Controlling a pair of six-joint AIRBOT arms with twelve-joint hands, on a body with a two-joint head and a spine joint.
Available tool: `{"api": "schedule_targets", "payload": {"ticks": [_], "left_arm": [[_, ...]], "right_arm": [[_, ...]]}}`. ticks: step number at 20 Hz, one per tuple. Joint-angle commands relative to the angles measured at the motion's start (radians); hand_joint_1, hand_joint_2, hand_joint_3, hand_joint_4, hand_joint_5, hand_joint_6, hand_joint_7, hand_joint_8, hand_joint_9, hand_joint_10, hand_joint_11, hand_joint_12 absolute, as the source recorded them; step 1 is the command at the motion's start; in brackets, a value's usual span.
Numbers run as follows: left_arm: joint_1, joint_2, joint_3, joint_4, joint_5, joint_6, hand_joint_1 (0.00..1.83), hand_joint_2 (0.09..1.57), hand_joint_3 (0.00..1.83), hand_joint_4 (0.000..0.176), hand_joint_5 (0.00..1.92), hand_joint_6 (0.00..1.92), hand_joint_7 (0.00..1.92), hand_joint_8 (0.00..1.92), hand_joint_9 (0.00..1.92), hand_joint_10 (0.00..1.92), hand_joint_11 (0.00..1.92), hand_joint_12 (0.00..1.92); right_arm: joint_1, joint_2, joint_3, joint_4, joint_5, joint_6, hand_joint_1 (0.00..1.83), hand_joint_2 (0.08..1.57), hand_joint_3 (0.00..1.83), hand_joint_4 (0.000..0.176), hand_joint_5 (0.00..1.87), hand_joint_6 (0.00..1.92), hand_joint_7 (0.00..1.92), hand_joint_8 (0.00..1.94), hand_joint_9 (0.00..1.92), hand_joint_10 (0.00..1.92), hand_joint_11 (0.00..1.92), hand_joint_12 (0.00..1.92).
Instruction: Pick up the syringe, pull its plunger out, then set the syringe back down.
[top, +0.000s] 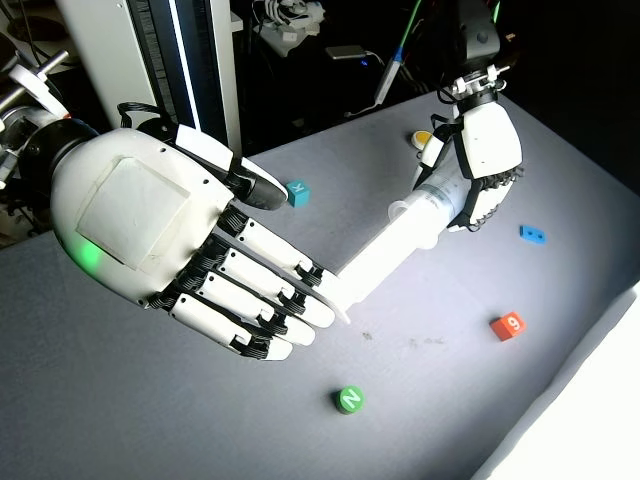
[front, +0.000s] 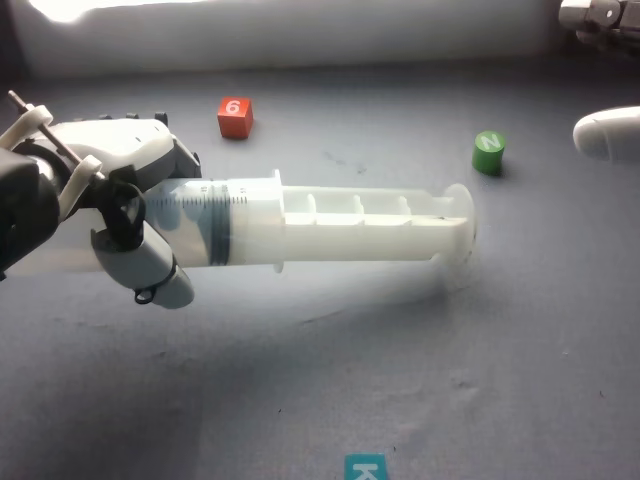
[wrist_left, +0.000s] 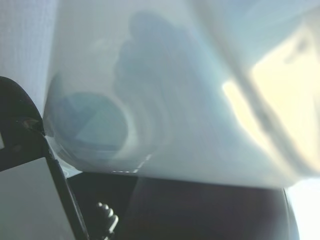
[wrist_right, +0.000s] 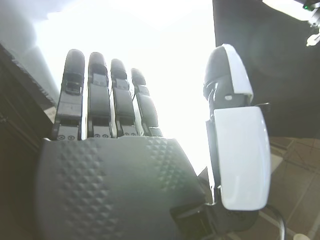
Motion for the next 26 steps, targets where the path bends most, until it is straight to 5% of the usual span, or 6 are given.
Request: {"api": "schedule_targets", "payload": {"ticks": [1,16,26], "left_arm": [[-0.001,0.011,0.003,0.059,-0.031,-0.023,1.38,1.10,0.00,0.000,0.94,0.92,0.99,0.99,0.97,1.14,0.84,1.02],[0.208,0.006,-0.012,0.316,-0.103,-0.411,1.38,1.11,0.00,0.000,0.91,0.97,0.97,1.03,0.95,1.16,0.80,1.07],[0.278,-0.048,-0.007,0.397,-0.145,-0.514,1.37,1.12,0.00,0.000,0.91,0.97,0.96,1.07,0.94,1.17,0.81,1.03]], "right_arm": [[0.005,0.005,0.003,-0.013,0.116,0.005,0.67,1.14,0.00,0.000,0.21,0.00,0.26,0.00,0.28,0.01,0.00,0.75],[0.000,-0.003,0.003,-0.020,0.120,0.005,0.68,1.13,0.00,0.000,0.24,0.01,0.30,0.01,0.32,0.01,0.00,0.86],[-0.001,-0.003,0.003,-0.023,0.126,0.005,0.67,1.15,0.00,0.000,0.23,0.00,0.29,0.00,0.31,0.01,0.00,0.82]]}}
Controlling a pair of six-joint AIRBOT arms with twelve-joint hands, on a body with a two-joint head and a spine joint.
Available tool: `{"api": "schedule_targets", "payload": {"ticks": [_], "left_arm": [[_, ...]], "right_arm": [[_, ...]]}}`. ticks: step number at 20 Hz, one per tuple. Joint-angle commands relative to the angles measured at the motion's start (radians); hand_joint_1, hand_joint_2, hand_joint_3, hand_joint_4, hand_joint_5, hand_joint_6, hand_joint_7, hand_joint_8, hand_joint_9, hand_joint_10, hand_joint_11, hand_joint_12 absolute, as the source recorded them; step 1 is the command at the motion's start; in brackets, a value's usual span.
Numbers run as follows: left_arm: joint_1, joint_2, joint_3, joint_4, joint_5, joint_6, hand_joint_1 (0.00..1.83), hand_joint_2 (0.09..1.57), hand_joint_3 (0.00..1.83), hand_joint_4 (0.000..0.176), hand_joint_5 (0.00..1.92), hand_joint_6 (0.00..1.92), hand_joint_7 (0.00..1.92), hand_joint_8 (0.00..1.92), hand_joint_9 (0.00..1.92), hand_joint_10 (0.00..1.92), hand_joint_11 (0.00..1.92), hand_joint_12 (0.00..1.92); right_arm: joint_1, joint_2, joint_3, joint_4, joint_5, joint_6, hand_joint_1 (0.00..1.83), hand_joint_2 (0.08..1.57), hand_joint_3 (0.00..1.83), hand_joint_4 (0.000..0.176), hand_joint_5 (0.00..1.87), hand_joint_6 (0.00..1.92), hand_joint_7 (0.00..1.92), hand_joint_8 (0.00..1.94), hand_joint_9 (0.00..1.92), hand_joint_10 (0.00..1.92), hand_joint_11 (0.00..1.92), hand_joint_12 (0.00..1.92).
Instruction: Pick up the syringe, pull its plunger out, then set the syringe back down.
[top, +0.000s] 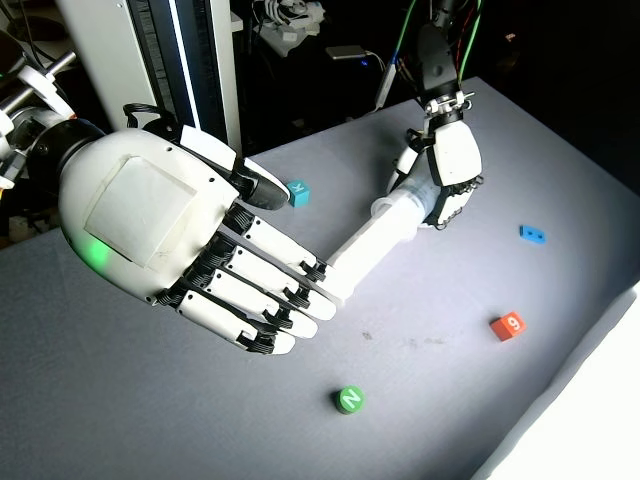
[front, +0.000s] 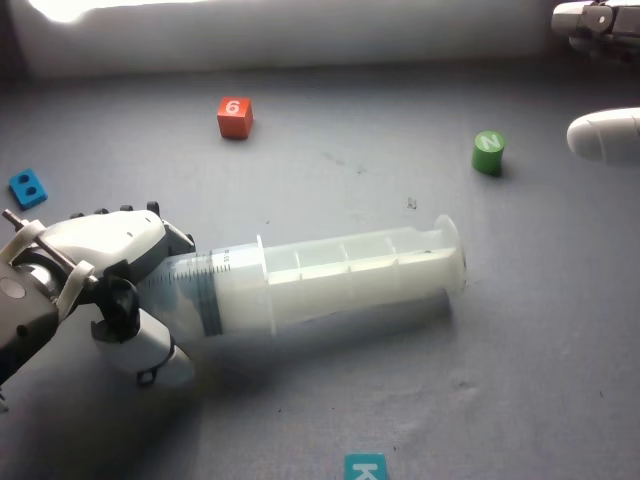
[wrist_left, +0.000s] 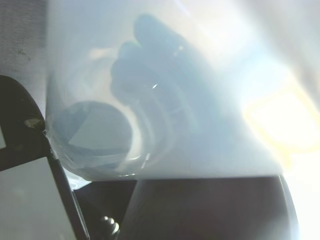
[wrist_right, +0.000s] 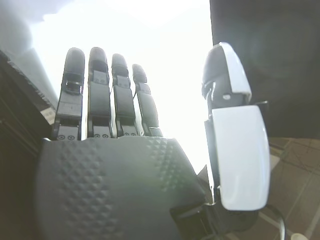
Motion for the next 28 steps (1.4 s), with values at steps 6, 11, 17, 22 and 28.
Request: {"api": "schedule_targets", "payload": {"ticks": [6,11,17,22,28], "left_arm": [[0.006,-0.013,0.005,0.056,-0.071,-0.013,1.21,1.16,0.00,0.000,0.86,1.08,0.93,1.19,0.90,0.86,0.76,1.07],[0.002,-0.014,0.005,0.060,-0.074,-0.013,0.96,1.22,0.00,0.000,0.51,0.27,0.69,0.26,0.58,0.56,0.18,1.29],[-0.003,-0.014,0.000,0.060,-0.075,-0.012,0.79,1.07,0.00,0.000,0.07,0.00,0.20,0.00,0.20,0.06,0.00,0.85],[-0.010,-0.011,-0.008,0.066,-0.074,-0.012,0.74,1.03,0.00,0.000,0.00,0.00,0.07,0.00,0.10,0.01,0.00,0.63],[-0.041,-0.007,-0.020,0.066,-0.073,0.000,0.71,1.01,0.00,0.000,0.00,0.00,0.00,0.00,0.01,0.01,0.00,0.34]], "right_arm": [[0.005,0.004,0.003,-0.016,0.118,0.005,0.68,1.15,0.00,0.000,0.24,0.00,0.29,0.00,0.30,0.00,0.00,0.81],[0.005,0.004,0.003,-0.018,0.119,0.006,0.71,1.13,0.00,0.000,0.26,0.00,0.32,0.01,0.33,0.01,0.00,0.87],[0.005,0.004,0.003,-0.018,0.121,0.007,0.71,1.14,0.00,0.000,0.27,0.01,0.32,0.01,0.34,0.01,0.00,0.96],[0.004,0.004,0.003,-0.022,0.121,0.007,0.80,1.12,0.00,0.000,0.27,0.01,0.32,0.01,0.35,0.01,0.00,0.95],[0.004,0.004,0.003,-0.024,0.122,0.007,0.78,1.13,0.00,0.000,0.28,0.01,0.34,0.00,0.36,0.01,0.00,0.97]]}}
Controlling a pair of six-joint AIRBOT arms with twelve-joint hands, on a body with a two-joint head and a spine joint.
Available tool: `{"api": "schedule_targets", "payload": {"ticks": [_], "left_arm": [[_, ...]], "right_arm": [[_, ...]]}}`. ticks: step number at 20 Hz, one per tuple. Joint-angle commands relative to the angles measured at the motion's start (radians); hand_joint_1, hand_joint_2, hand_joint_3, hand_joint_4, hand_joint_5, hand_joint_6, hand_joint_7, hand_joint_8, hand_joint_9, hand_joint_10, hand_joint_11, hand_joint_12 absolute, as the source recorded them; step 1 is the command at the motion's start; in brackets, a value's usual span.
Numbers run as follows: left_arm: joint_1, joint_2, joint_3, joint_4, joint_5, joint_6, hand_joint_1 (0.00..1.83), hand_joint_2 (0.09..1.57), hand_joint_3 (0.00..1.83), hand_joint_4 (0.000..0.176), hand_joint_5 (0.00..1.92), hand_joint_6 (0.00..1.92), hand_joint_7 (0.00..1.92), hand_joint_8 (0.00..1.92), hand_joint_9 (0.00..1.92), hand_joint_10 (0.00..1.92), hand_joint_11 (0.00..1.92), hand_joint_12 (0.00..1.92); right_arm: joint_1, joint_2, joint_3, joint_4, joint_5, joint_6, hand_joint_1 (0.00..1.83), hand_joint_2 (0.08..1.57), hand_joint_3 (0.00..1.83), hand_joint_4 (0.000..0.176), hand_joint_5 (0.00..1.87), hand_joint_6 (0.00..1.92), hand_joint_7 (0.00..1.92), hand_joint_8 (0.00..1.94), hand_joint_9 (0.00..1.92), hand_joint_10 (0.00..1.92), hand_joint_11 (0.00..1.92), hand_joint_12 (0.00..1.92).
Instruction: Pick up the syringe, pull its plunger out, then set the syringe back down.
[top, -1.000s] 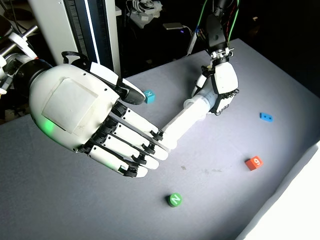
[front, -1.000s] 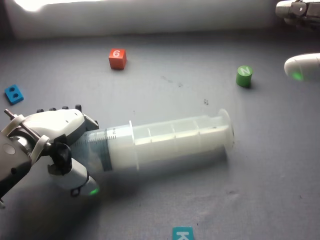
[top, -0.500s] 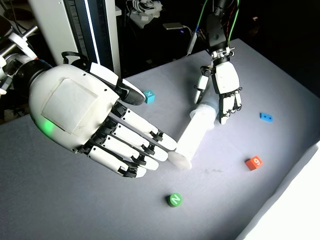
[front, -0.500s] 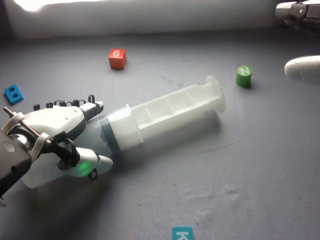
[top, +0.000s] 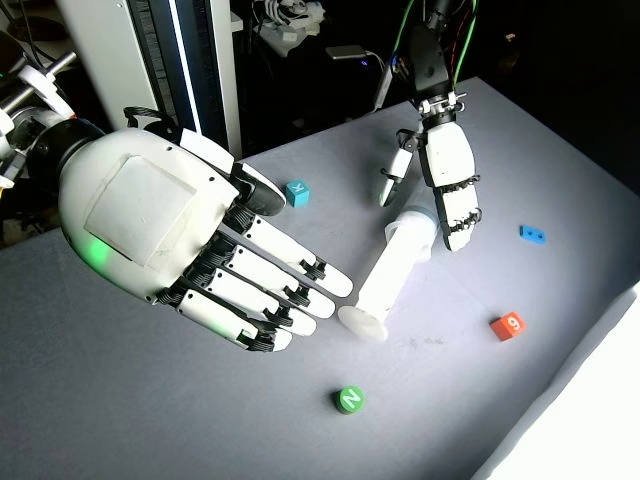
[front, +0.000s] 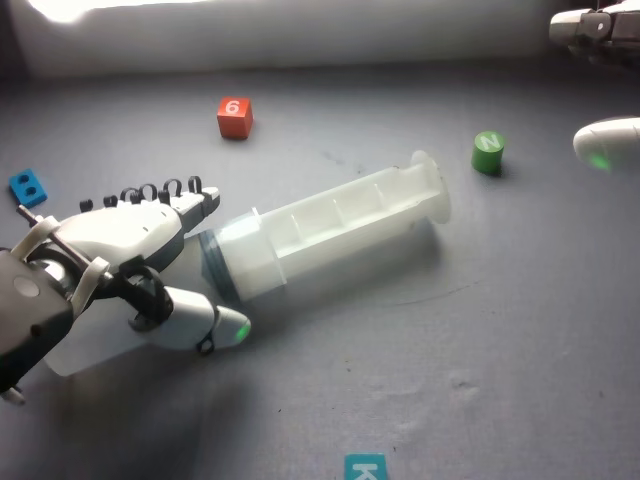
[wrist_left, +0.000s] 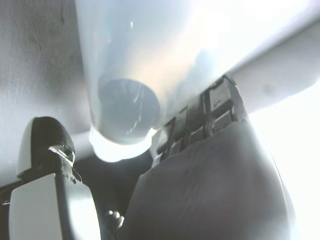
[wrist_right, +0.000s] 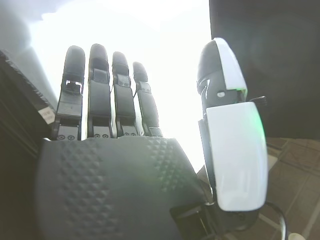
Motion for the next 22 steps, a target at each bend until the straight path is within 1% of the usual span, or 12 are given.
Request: {"api": "schedule_targets", "payload": {"ticks": [1,9,10,11,12,14,15,16,17,19,21,22], "left_arm": [[-0.022,0.005,-0.004,0.040,-0.056,0.006,0.71,1.00,0.00,0.000,0.00,0.00,0.01,0.00,0.02,0.01,0.00,0.38],[-0.224,0.089,-0.025,0.057,0.088,0.187,0.68,0.98,0.00,0.000,0.00,0.00,0.04,0.01,0.06,0.01,0.00,0.40],[-0.259,0.101,-0.029,0.084,0.106,0.189,0.73,0.91,0.00,0.000,0.19,0.04,0.34,0.08,0.34,0.13,0.00,0.83],[-0.274,0.106,-0.030,0.097,0.116,0.189,0.73,0.91,0.00,0.000,0.19,0.04,0.34,0.08,0.34,0.13,0.00,0.83],[-0.306,0.112,-0.031,0.124,0.143,0.189,0.74,0.90,0.01,0.000,0.26,0.21,0.27,0.63,0.17,0.92,0.00,1.14],[-0.377,0.119,-0.030,0.174,0.242,0.194,0.68,0.89,0.00,0.000,0.00,1.89,0.00,1.90,0.10,1.90,0.14,1.90],[-0.404,0.122,-0.031,0.195,0.287,0.194,0.71,0.89,0.00,0.000,0.01,1.91,0.09,1.92,0.20,1.92,0.27,1.92],[-0.428,0.125,-0.033,0.210,0.323,0.194,0.60,0.93,0.01,0.000,0.46,1.92,0.58,1.92,0.57,1.92,0.63,1.92],[-0.453,0.130,-0.038,0.224,0.368,0.194,0.60,0.93,0.01,0.000,0.46,1.92,0.58,1.92,0.57,1.92,0.63,1.92],[-0.495,0.145,-0.054,0.241,0.430,0.194,0.45,0.97,0.00,0.000,1.50,1.92,1.61,1.92,1.62,1.92,1.61,1.92],[-0.524,0.163,-0.068,0.253,0.469,0.194,0.58,1.03,0.01,0.000,1.54,1.92,1.62,1.92,1.65,1.92,1.68,1.92],[-0.548,0.177,-0.073,0.267,0.507,0.194,1.16,1.14,0.01,0.002,1.53,1.92,1.65,1.92,1.72,1.92,1.78,1.92]], "right_arm": [[0.009,0.004,0.003,-0.014,0.117,0.006,0.78,1.12,0.00,0.000,0.28,0.00,0.33,0.00,0.36,0.01,0.00,0.96],[0.008,0.004,0.003,-0.016,0.118,0.007,0.72,1.09,0.00,0.000,0.26,0.01,0.35,0.02,0.39,0.02,0.00,1.01],[0.008,0.004,0.003,-0.016,0.118,0.007,0.85,1.03,0.01,0.000,0.41,0.02,0.48,0.19,0.41,0.56,0.12,1.33],[0.008,0.004,0.003,-0.017,0.118,0.007,0.85,1.03,0.01,0.000,0.41,0.02,0.48,0.19,0.41,0.56,0.12,1.33],[0.007,0.004,0.003,-0.018,0.118,0.007,0.91,1.00,0.00,0.000,0.47,0.11,0.34,0.94,0.33,1.18,0.23,1.51],[0.006,0.004,0.003,-0.019,0.121,0.007,0.62,1.03,0.01,0.000,0.09,1.87,0.09,1.92,0.15,1.91,0.24,1.92],[0.006,0.004,0.003,-0.019,0.121,0.007,0.47,1.05,0.01,0.000,0.02,1.91,0.02,1.94,0.13,1.92,0.25,1.92],[0.006,0.003,0.003,-0.019,0.121,0.007,0.39,1.05,0.00,0.000,0.09,1.92,0.15,1.94,0.29,1.92,0.50,1.92],[0.006,0.003,0.003,-0.019,0.121,0.007,0.39,1.05,0.00,0.000,0.09,1.92,0.15,1.94,0.29,1.92,0.50,1.92],[0.005,0.003,0.003,-0.020,0.121,0.007,0.31,1.07,0.00,0.000,1.23,1.92,1.35,1.94,1.42,1.92,1.60,1.92],[0.004,0.003,0.003,-0.020,0.122,0.007,0.36,1.11,0.01,0.000,1.44,1.92,1.53,1.94,1.59,1.92,1.76,1.92],[0.004,0.003,0.003,-0.021,0.122,0.007,0.84,1.26,0.03,0.000,1.43,1.92,1.61,1.94,1.68,1.92,1.85,1.92]]}}
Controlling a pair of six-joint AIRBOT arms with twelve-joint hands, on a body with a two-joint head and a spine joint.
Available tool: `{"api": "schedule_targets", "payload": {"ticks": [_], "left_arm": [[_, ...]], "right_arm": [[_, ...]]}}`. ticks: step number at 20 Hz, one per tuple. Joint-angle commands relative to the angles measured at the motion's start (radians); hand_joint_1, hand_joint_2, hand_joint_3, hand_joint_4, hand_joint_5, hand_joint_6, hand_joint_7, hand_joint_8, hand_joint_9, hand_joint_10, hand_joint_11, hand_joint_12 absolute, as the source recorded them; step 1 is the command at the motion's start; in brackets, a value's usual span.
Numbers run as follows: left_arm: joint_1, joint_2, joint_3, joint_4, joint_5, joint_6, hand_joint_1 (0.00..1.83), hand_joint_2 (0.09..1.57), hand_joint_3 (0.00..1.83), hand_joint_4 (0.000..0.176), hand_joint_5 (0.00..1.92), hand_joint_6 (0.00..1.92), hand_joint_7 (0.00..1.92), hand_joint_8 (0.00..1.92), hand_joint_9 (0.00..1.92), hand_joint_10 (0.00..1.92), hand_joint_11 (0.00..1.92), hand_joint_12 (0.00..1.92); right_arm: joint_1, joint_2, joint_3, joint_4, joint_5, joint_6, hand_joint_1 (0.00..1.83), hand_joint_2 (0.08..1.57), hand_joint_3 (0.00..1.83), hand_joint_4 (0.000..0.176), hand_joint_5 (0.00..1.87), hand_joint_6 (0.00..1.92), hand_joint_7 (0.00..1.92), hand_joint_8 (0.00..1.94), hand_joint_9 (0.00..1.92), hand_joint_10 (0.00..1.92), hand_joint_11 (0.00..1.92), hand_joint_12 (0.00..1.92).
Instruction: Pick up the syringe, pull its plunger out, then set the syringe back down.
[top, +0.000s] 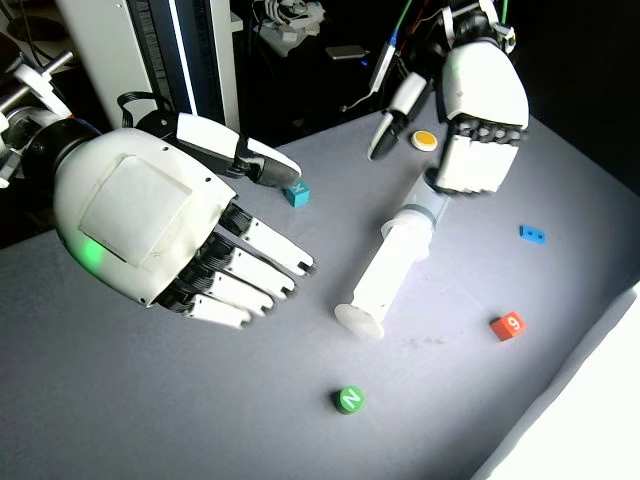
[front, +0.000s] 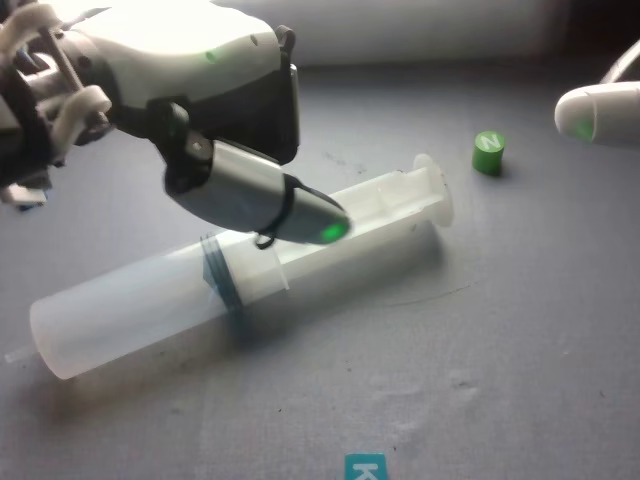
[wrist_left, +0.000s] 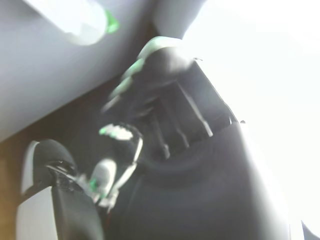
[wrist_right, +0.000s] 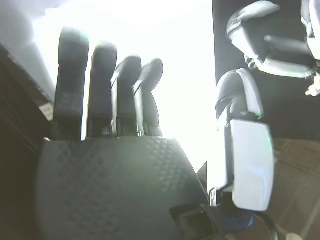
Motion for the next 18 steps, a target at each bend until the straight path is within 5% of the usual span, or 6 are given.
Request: {"api": "schedule_targets", "payload": {"ticks": [1,4,15,16,17,18], "left_arm": [[-0.027,0.011,-0.001,0.027,-0.022,0.003,1.16,1.14,0.01,0.002,1.53,1.92,1.65,1.92,1.72,1.92,1.78,1.92],[-0.071,0.026,0.005,0.054,0.051,0.002,1.36,1.20,0.02,0.000,1.55,1.92,1.62,1.92,1.67,1.92,1.71,1.92],[-0.121,0.034,0.003,0.048,0.030,0.002,1.32,1.20,0.01,0.000,1.53,1.92,1.58,1.92,1.62,1.92,1.61,1.92],[-0.121,0.035,0.004,0.048,0.030,0.002,1.33,1.20,0.01,0.000,1.51,1.92,1.57,1.92,1.62,1.92,1.63,1.92],[-0.121,0.035,0.004,0.050,0.030,0.002,1.31,1.21,0.01,0.000,1.50,1.92,1.56,1.92,1.61,1.92,1.63,1.92],[-0.121,0.035,0.004,0.051,0.027,0.002,1.31,1.21,0.01,0.000,1.50,1.92,1.56,1.92,1.61,1.92,1.63,1.92]], "right_arm": [[0.005,0.005,0.002,-0.008,0.115,0.007,0.84,1.26,0.03,0.000,1.43,1.92,1.61,1.94,1.68,1.92,1.85,1.92],[0.005,0.004,0.002,-0.009,0.115,0.007,1.33,1.28,0.01,0.000,1.43,1.92,1.63,1.94,1.73,1.92,1.89,1.92],[-0.001,0.000,0.002,-0.182,0.119,0.014,0.79,1.40,0.00,0.000,1.40,1.92,1.59,1.94,1.68,1.92,1.83,1.92],[-0.001,0.000,0.002,-0.208,0.119,0.018,0.70,1.42,0.00,0.022,1.41,1.92,1.61,1.94,1.69,1.92,1.83,1.92],[-0.002,0.000,0.002,-0.224,0.118,0.017,0.66,1.43,0.00,0.088,1.42,1.92,1.62,1.94,1.70,1.92,1.85,1.92],[-0.003,-0.001,0.002,-0.260,0.117,0.004,0.66,1.43,0.00,0.088,1.42,1.92,1.62,1.94,1.70,1.92,1.85,1.92]]}}
